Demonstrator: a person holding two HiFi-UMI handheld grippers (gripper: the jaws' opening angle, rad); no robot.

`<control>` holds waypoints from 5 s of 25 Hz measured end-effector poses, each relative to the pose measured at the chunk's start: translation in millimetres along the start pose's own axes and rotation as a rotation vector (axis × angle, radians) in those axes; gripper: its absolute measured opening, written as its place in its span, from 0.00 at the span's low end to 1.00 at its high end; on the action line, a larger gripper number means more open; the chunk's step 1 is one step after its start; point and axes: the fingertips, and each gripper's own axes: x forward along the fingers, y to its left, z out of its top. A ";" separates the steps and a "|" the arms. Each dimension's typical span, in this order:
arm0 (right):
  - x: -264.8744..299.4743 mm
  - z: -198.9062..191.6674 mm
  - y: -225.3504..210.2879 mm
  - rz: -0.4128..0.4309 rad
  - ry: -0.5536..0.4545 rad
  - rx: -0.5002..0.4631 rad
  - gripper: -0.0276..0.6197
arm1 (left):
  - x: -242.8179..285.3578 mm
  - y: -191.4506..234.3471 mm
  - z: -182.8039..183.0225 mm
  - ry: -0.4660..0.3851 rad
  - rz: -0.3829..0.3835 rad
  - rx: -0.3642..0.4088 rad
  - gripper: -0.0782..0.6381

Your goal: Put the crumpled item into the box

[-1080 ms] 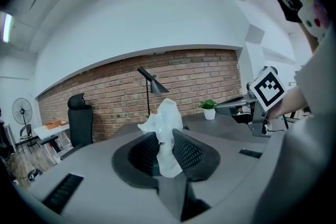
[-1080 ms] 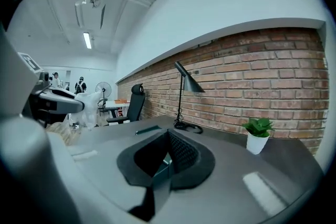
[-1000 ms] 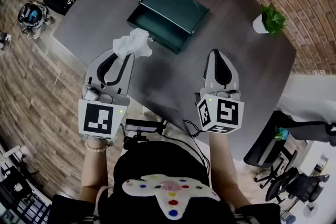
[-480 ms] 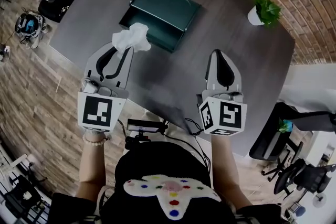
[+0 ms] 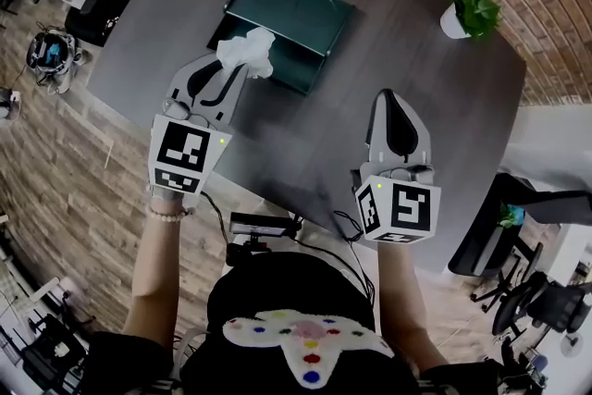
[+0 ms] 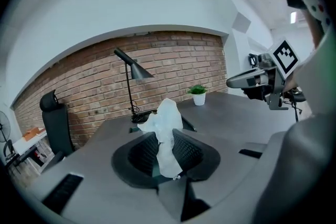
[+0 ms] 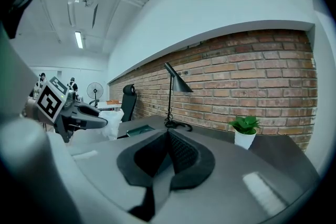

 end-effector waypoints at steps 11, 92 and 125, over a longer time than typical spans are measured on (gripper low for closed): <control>12.7 -11.0 -4.6 -0.020 0.029 0.007 0.06 | 65.1 13.7 -50.1 0.200 -0.110 0.091 0.21; -113.1 22.7 31.8 0.403 -0.078 -0.095 0.06 | -161.7 -120.1 60.6 -0.138 0.241 -0.090 0.12; -118.2 16.8 46.5 0.465 -0.058 -0.121 0.05 | -164.0 -139.3 47.1 -0.106 0.225 -0.097 0.12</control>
